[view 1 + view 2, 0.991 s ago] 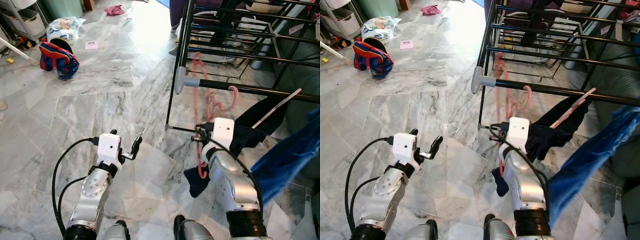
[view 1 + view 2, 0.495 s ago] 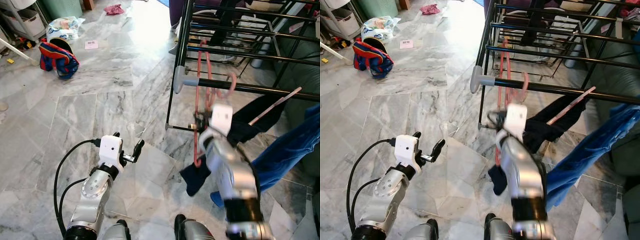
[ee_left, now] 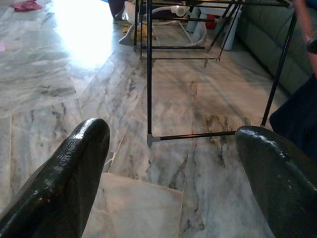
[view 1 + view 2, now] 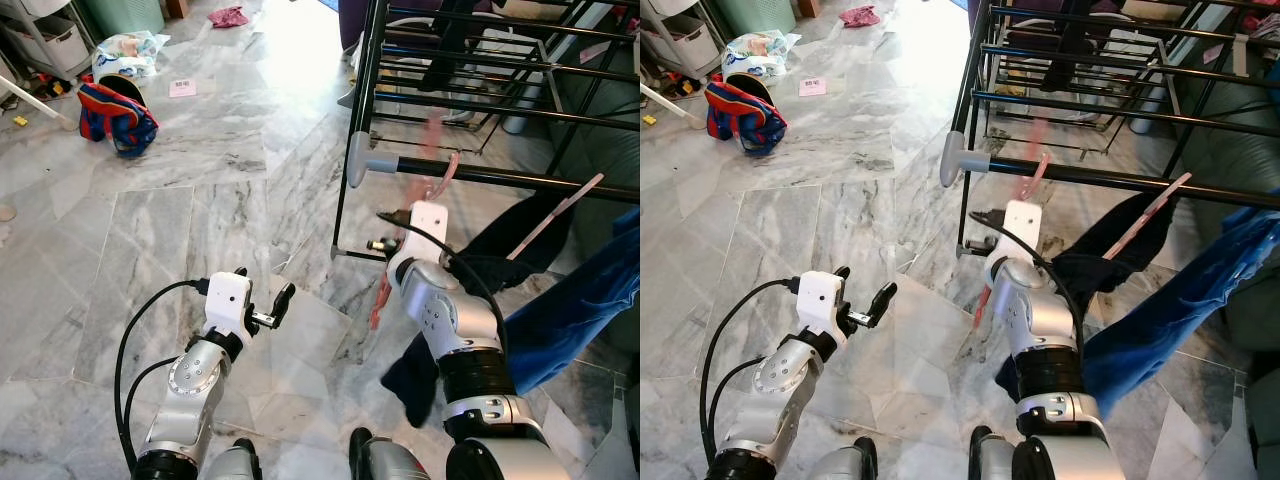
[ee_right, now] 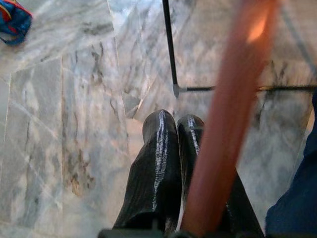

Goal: Hang hanger

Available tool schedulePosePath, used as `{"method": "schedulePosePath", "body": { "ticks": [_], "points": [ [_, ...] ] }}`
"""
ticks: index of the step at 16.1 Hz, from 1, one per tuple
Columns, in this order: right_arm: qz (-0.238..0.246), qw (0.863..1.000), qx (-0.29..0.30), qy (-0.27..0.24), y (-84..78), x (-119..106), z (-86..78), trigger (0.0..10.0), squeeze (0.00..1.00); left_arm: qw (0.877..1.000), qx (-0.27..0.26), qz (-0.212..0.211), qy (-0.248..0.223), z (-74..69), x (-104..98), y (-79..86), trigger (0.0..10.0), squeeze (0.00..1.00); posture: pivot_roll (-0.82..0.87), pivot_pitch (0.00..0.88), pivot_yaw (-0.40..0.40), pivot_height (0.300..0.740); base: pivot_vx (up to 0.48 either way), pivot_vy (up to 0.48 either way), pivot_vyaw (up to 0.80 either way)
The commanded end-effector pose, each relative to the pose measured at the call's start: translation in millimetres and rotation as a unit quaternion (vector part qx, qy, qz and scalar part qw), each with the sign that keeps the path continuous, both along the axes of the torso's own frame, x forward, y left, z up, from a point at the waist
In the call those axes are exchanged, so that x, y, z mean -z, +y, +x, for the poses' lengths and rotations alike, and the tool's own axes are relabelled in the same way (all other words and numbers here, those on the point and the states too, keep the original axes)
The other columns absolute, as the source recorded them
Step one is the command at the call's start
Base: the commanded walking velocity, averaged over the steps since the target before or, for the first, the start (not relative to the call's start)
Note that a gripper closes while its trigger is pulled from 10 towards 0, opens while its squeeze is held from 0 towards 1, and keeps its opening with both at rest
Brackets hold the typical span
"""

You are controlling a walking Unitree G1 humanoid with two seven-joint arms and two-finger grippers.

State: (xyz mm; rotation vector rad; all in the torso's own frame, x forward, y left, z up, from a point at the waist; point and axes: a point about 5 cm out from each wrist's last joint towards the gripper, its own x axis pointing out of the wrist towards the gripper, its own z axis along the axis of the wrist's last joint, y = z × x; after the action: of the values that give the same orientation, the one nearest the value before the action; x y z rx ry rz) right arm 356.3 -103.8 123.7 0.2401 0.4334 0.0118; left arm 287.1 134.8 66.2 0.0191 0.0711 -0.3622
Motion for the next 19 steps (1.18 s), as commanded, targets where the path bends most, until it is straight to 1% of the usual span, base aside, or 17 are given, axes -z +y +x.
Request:
{"method": "schedulePosePath", "body": {
  "ticks": [1,4,6,7,8,11,12,17,18,19],
  "points": [
    [0.005,1.000,0.004,0.018,-2.8,5,-0.3,10.0,0.00,1.000,0.000,0.003,0.020,-5.3,8,1.0,10.0,0.00,0.05,0.245,-0.017,0.740,0.000,0.000,0.00],
    [0.002,0.999,0.008,0.037,-7.9,15,-1.7,10.0,0.00,1.000,-0.002,0.005,0.023,-6.6,10,1.7,10.0,0.00,0.05,0.248,-0.019,0.740,0.000,0.000,0.00],
    [0.006,0.999,0.008,0.037,-8.2,17,-2.7,10.0,0.00,1.000,-0.001,0.006,0.026,-7.0,11,2.0,10.0,0.00,0.05,0.248,-0.016,0.740,0.000,0.000,0.00],
    [0.004,0.999,0.008,0.032,-9.0,17,-3.1,10.0,0.73,1.000,0.000,0.006,0.026,-6.9,11,1.6,10.0,0.00,0.05,0.248,-0.014,0.740,0.000,0.000,0.00],
    [-0.006,1.000,0.009,0.024,-10.2,16,-3.3,10.0,1.00,1.000,0.000,0.006,0.026,-6.7,11,1.3,10.0,0.00,0.05,0.246,-0.012,0.740,0.000,0.000,0.00],
    [-0.047,0.999,0.007,-0.005,-12.4,10,-3.0,10.0,1.00,1.000,0.002,0.006,0.025,-5.5,10,0.9,10.0,0.00,0.04,0.243,-0.009,0.740,0.000,0.000,0.00],
    [-0.053,0.999,0.006,-0.008,-12.5,9,-3.5,10.0,1.00,1.000,0.002,0.006,0.025,-5.2,10,0.8,10.0,0.00,0.04,0.243,-0.008,0.740,0.000,0.000,0.00],
    [-0.102,0.994,-0.011,-0.036,-11.1,11,-10.5,10.0,1.00,1.000,0.005,0.009,0.028,-5.8,11,0.3,10.0,0.00,0.04,0.245,-0.006,0.740,0.000,0.000,0.00],
    [-0.121,0.992,-0.014,-0.045,-12.4,12,-11.7,10.0,1.00,1.000,0.006,0.009,0.029,-6.1,11,0.3,10.0,0.00,0.04,0.246,-0.007,0.740,0.000,0.000,0.00],
    [-0.131,0.990,-0.014,-0.047,-13.9,12,-12.5,10.0,0.00,0.999,0.006,0.009,0.030,-6.3,12,0.1,10.0,0.00,0.04,0.246,-0.007,0.740,0.000,0.000,0.00]
  ]
}}
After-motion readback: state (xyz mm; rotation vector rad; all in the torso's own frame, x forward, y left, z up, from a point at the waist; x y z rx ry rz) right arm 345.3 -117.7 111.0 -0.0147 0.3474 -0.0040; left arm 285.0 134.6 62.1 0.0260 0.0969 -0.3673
